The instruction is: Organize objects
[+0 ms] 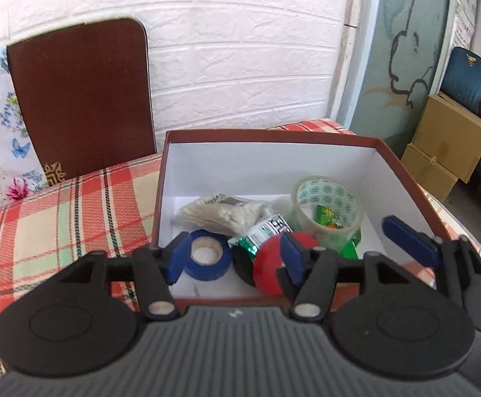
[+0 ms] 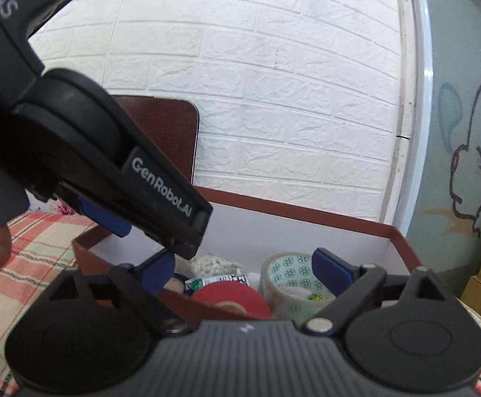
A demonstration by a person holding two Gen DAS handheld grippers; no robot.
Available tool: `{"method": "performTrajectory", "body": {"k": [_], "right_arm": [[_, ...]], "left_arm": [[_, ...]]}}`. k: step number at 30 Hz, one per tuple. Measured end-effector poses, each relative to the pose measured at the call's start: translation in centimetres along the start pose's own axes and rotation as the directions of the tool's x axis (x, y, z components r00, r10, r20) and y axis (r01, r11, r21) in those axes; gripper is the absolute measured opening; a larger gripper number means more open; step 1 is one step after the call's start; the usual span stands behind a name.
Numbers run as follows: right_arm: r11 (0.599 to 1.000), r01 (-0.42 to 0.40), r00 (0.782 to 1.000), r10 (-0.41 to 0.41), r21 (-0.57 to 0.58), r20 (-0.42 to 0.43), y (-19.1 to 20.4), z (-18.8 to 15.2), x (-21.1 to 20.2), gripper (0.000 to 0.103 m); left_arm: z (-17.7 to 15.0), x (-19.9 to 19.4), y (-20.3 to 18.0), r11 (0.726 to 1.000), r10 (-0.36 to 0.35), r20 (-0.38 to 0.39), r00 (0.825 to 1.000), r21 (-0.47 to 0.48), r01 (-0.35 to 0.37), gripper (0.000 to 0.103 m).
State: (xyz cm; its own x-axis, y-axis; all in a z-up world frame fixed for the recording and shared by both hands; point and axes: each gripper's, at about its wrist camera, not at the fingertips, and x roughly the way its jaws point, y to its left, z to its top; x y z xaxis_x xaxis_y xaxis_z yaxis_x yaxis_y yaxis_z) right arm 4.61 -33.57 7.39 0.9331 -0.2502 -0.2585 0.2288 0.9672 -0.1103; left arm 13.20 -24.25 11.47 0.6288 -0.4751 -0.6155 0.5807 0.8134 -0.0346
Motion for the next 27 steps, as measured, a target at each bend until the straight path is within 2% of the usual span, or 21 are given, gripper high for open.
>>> {"method": "performTrajectory", "body": {"k": [6, 9, 14, 19, 25, 27], "right_arm": [[0.996, 0.032, 0.999, -0.033, 0.081, 0.002, 0.0, -1.6, -4.7, 0.094], [0.993, 0.022, 0.997, -0.013, 0.118, -0.074, -0.2, -2.8, -6.0, 0.095], [0.975, 0.029, 0.979, 0.016, 0.219, -0.204, -1.2, -4.1, -8.5, 0.095], [0.953, 0.049, 0.963, 0.035, 0.299, -0.268, -2.5, -5.3, -9.4, 0.097], [0.920, 0.070, 0.926, 0.084, 0.385, -0.369, -2.8, -7.4, -9.2, 0.097], [0.925, 0.064, 0.926, 0.085, 0.376, -0.369, -2.4, -7.7, -9.6, 0.098]], "left_arm": [[-1.8, -2.6, -0.9, 0.999, 0.036, 0.007, 0.999, 0.039, -0.036, 0.061], [-3.3, -3.5, -0.9, 0.999, 0.040, -0.017, 0.999, 0.033, -0.039, 0.062], [-6.0, -4.5, -0.5, 0.997, 0.072, -0.078, 0.994, 0.013, -0.072, 0.063], [-9.1, -5.4, 0.5, 0.993, 0.113, -0.125, 0.986, -0.025, -0.117, 0.068], [-12.5, -5.2, 1.4, 0.983, 0.171, -0.198, 0.965, -0.032, -0.181, 0.070], [-13.3, -5.0, 1.6, 0.981, 0.180, -0.221, 0.959, -0.037, -0.192, 0.072]]}}
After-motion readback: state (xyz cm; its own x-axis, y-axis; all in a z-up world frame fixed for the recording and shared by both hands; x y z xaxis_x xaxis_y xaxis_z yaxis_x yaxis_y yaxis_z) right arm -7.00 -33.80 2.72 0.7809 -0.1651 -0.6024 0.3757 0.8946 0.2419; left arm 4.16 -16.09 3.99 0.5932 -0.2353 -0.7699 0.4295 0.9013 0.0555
